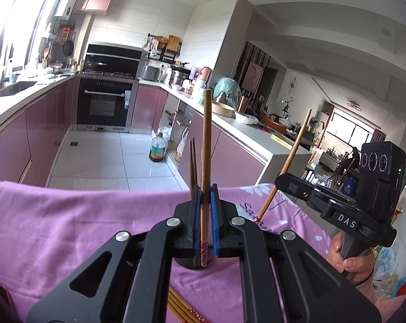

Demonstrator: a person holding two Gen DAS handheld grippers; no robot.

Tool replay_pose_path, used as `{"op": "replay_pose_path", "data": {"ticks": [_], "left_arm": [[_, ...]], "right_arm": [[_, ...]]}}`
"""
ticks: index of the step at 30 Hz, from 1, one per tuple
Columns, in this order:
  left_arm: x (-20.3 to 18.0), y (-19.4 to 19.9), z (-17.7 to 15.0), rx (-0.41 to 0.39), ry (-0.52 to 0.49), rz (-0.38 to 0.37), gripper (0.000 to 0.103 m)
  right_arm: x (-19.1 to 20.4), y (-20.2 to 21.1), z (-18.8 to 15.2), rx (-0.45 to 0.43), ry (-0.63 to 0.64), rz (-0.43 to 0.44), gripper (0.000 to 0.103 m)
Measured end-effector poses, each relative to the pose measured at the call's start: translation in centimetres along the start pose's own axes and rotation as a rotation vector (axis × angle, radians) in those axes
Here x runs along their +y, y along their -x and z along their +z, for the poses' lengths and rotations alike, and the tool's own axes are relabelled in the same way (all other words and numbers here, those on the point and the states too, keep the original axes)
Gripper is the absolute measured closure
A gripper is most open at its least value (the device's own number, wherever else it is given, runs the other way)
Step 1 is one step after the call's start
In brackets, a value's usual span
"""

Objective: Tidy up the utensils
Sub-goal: 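Lower the chopstick into the mesh cup and open the left tool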

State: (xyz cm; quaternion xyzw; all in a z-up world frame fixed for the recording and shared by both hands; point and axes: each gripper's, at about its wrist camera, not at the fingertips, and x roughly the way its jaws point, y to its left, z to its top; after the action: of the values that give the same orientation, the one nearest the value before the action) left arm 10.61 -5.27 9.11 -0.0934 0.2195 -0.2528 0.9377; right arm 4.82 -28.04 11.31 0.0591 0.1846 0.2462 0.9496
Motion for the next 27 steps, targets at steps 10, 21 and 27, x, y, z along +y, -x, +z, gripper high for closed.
{"op": "replay_pose_path", "data": {"ticks": [10, 21, 27], "left_arm": [[-1.2, -0.3, 2.0, -0.059, -0.019, -0.001, 0.095], [-1.8, -3.2, 1.6, 0.003, -0.056, 0.046, 0.096], [-1.9, -4.7, 0.5, 0.068, -0.083, 0.053, 0.096]], "right_arm": [[-0.7, -1.2, 1.2, -0.024, 0.005, -0.026, 0.098], [-1.1, -4.0, 0.3, 0.034, -0.002, -0.068, 0.098], [-1.4, -5.2, -0.6, 0.075, -0.011, -0.079, 0.098]]}}
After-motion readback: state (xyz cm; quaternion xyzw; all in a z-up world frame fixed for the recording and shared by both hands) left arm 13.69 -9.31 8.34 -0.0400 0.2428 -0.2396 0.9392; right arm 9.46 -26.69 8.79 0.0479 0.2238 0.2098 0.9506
